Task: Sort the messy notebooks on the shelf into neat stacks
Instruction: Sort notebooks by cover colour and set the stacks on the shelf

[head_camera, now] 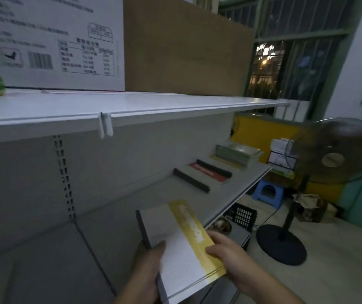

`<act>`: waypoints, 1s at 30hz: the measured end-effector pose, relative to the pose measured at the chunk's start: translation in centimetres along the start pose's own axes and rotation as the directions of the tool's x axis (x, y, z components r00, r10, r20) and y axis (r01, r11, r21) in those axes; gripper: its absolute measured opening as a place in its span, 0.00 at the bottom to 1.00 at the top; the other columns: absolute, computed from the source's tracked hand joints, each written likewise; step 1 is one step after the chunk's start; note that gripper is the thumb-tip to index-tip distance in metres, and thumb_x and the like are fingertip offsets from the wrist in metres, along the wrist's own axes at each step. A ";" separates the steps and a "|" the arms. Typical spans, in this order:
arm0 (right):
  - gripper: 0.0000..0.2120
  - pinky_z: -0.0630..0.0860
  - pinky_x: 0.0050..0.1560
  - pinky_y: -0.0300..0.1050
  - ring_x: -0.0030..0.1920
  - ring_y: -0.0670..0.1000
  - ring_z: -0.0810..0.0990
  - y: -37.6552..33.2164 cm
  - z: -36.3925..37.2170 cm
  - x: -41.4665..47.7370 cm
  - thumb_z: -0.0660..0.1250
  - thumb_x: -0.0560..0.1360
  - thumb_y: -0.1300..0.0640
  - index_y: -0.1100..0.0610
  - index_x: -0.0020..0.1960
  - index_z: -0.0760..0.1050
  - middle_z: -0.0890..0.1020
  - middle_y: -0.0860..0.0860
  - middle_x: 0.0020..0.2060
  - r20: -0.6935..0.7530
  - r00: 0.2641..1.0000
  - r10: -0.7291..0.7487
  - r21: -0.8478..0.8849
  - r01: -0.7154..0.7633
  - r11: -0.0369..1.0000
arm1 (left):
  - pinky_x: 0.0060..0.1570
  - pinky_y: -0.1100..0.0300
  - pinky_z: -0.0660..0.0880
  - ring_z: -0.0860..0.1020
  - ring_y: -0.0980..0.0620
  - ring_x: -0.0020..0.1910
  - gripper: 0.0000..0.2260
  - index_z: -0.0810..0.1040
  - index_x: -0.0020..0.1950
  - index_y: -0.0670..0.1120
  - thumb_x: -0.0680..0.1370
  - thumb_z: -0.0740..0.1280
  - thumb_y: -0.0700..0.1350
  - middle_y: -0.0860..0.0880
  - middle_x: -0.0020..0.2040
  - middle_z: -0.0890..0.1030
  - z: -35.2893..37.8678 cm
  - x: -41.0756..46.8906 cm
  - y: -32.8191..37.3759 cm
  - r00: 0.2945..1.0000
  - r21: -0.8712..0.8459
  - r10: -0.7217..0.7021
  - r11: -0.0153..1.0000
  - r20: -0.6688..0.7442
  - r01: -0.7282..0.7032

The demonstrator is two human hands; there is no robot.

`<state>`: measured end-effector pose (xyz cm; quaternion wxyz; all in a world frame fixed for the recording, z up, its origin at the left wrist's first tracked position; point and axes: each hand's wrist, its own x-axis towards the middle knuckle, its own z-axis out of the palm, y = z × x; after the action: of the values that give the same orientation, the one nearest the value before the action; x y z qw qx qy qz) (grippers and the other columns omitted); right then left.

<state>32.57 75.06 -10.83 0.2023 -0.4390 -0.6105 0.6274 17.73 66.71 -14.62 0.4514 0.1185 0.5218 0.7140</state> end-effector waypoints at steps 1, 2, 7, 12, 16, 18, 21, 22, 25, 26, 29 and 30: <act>0.15 0.71 0.38 0.40 0.39 0.52 0.78 -0.5 -0.4 1.0 0.59 0.74 0.70 0.55 0.51 0.78 0.82 0.54 0.40 0.015 1.000 0.012 0.008 -0.013 1.000 | 0.62 0.41 0.70 0.78 0.39 0.56 0.14 0.74 0.62 0.40 0.78 0.61 0.33 0.39 0.57 0.80 0.3 0.8 0.6 1.000 0.012 0.010 1.000 -0.002 -0.010; 0.15 0.71 0.39 0.41 0.40 0.53 0.78 -1.0 -0.8 2.1 0.59 0.74 0.71 0.57 0.51 0.79 0.82 0.56 0.41 0.021 1.000 0.013 0.001 -0.013 1.000 | 0.62 0.48 0.69 0.77 0.42 0.56 0.13 0.74 0.61 0.39 0.78 0.61 0.32 0.40 0.58 0.79 0.8 1.9 1.2 1.000 0.030 0.018 0.999 -0.021 -0.017; 0.16 0.71 0.37 0.36 0.39 0.49 0.79 -2.2 -2.1 6.9 0.58 0.75 0.68 0.54 0.55 0.78 0.81 0.51 0.41 -0.038 0.999 0.001 -0.154 -0.007 0.988 | 0.55 0.59 0.64 0.74 0.42 0.52 0.10 0.71 0.58 0.44 0.78 0.65 0.36 0.40 0.53 0.76 3.5 6.6 1.8 0.996 0.159 0.016 0.987 -0.083 -0.003; 0.19 0.72 0.33 0.30 0.39 0.44 0.78 -2.2 -4.8 10.0 0.58 0.75 0.72 0.59 0.60 0.76 0.81 0.51 0.46 -0.097 0.995 0.009 -0.070 -0.016 0.997 | 0.52 0.56 0.69 0.75 0.44 0.49 0.12 0.70 0.60 0.40 0.78 0.65 0.41 0.42 0.51 0.76 6.1 10.0 1.0 0.988 0.115 -0.109 0.986 -0.110 0.122; 0.19 0.78 0.45 0.38 0.46 0.50 0.81 -2.8 -8.3 14.0 0.62 0.73 0.70 0.56 0.60 0.77 0.82 0.51 0.50 -0.170 0.985 -0.031 -0.038 0.025 0.999 | 0.43 0.54 0.71 0.75 0.42 0.39 0.05 0.74 0.54 0.39 0.79 0.61 0.36 0.41 0.40 0.75 7.8 12.0 0.7 0.979 0.109 -0.203 0.973 0.004 0.201; 0.20 0.76 0.55 0.43 0.52 0.51 0.80 -3.3 -10.0 16.4 0.63 0.73 0.69 0.54 0.61 0.77 0.80 0.50 0.53 -0.169 0.984 -0.058 -0.068 0.047 0.997 | 0.49 0.49 0.73 0.77 0.41 0.42 0.08 0.77 0.52 0.36 0.77 0.61 0.31 0.39 0.41 0.80 8.8 13.4 1.0 0.987 0.183 -0.157 0.971 0.015 0.152; 0.20 0.74 0.59 0.46 0.57 0.52 0.77 -4.7 -12.3 20.0 0.63 0.74 0.68 0.56 0.64 0.75 0.77 0.52 0.57 -0.128 0.988 -0.084 -0.096 0.072 0.993 | 0.48 0.45 0.78 0.81 0.40 0.45 0.08 0.82 0.48 0.42 0.76 0.65 0.33 0.40 0.43 0.84 11.1 15.4 1.5 0.992 0.320 -0.122 0.940 0.001 0.116; 0.21 0.74 0.59 0.46 0.57 0.53 0.77 -5.0 -13.2 21.2 0.62 0.74 0.68 0.57 0.65 0.75 0.77 0.53 0.58 -0.126 0.988 -0.091 -0.106 0.078 0.991 | 0.43 0.48 0.79 0.82 0.41 0.43 0.07 0.81 0.46 0.45 0.77 0.65 0.35 0.41 0.43 0.84 12.1 16.0 1.6 0.995 0.324 -0.101 0.941 -0.009 0.098; 0.20 0.78 0.52 0.46 0.53 0.53 0.80 -5.6 -15.9 24.7 0.61 0.72 0.69 0.56 0.60 0.78 0.81 0.52 0.53 -0.121 0.981 -0.149 -0.174 0.127 0.977 | 0.32 0.56 0.79 0.82 0.43 0.40 0.06 0.80 0.46 0.46 0.79 0.64 0.39 0.41 0.43 0.83 15.5 18.3 1.0 0.998 0.365 -0.016 0.930 -0.066 0.039; 0.20 0.79 0.51 0.48 0.51 0.53 0.81 -5.8 -16.7 25.8 0.61 0.71 0.69 0.55 0.57 0.80 0.82 0.52 0.50 -0.106 0.979 -0.175 -0.206 0.150 0.967 | 0.30 0.57 0.78 0.82 0.43 0.40 0.06 0.80 0.48 0.45 0.79 0.63 0.39 0.41 0.45 0.83 16.4 19.1 0.7 0.997 0.385 0.017 0.923 -0.072 0.012; 0.19 0.80 0.50 0.48 0.47 0.51 0.81 -6.4 -18.7 28.8 0.61 0.71 0.67 0.53 0.57 0.80 0.81 0.48 0.46 -0.075 0.971 -0.226 -0.328 0.190 0.925 | 0.33 0.55 0.79 0.82 0.41 0.45 0.08 0.80 0.54 0.42 0.79 0.63 0.39 0.40 0.48 0.84 18.6 21.2 0.1 0.994 0.428 0.050 0.904 -0.098 -0.004; 0.18 0.79 0.49 0.47 0.46 0.50 0.80 -6.7 -19.0 29.7 0.60 0.72 0.67 0.54 0.58 0.79 0.80 0.48 0.46 -0.063 0.970 -0.235 -0.370 0.196 0.908 | 0.34 0.55 0.79 0.82 0.41 0.46 0.08 0.80 0.55 0.41 0.79 0.63 0.39 0.41 0.48 0.84 19.2 22.0 0.3 0.992 0.441 0.058 0.897 -0.116 -0.001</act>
<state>30.03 110.83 -11.04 0.2185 -0.4311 -0.7485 0.4541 17.44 95.85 -12.83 0.3683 0.1801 0.6952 0.5904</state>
